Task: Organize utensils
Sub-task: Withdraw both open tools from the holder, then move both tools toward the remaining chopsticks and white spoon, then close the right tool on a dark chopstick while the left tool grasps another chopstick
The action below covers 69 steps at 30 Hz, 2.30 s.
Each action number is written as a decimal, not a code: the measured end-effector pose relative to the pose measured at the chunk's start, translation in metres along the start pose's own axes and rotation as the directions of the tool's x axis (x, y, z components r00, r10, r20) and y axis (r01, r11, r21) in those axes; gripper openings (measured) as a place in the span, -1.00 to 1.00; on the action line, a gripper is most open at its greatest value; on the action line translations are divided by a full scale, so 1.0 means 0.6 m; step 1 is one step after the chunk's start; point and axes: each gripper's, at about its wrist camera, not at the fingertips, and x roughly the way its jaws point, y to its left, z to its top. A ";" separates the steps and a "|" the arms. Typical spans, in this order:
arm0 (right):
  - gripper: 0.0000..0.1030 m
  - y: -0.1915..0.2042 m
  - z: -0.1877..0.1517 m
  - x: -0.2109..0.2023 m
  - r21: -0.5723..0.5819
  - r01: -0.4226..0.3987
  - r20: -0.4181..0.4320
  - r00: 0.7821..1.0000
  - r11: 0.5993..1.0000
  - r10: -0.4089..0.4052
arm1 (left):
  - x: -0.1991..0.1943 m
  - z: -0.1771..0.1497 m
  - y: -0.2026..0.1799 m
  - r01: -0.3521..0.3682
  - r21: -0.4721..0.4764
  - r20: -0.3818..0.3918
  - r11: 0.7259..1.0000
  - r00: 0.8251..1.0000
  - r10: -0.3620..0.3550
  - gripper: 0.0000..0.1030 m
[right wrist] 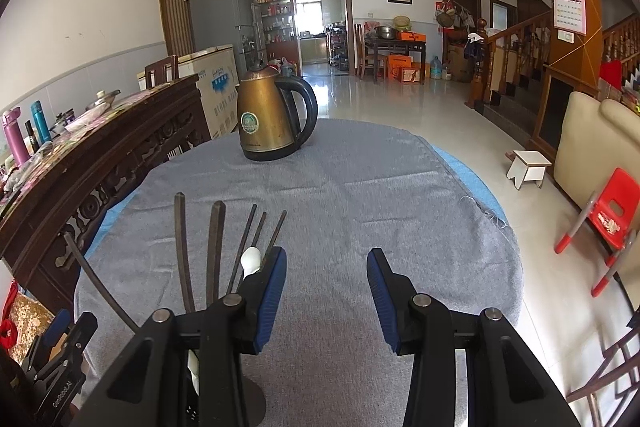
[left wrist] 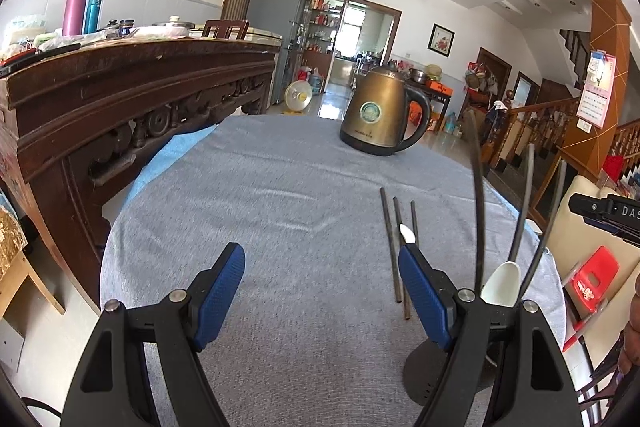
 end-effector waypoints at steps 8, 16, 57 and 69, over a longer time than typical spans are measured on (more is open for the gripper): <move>-0.11 -0.040 -0.003 0.044 0.093 -0.039 -0.067 0.997 0.995 0.045 | 0.057 -0.001 0.009 -0.031 0.056 -0.088 0.998 0.996 0.036 0.55; -0.11 -0.095 -0.034 0.146 0.275 -0.126 -0.216 0.958 0.953 0.189 | 0.146 0.008 0.036 -0.039 0.075 -0.211 0.996 0.976 0.054 0.55; -0.88 0.024 0.071 0.522 0.079 -0.069 -0.503 0.858 0.995 0.099 | 0.540 0.148 -0.149 0.226 0.281 -0.624 0.933 0.781 -0.002 0.55; -0.88 -0.008 0.072 0.519 0.122 -0.109 -0.507 0.847 0.987 0.156 | 0.592 0.149 -0.210 0.212 0.375 -0.643 0.902 0.760 0.089 0.15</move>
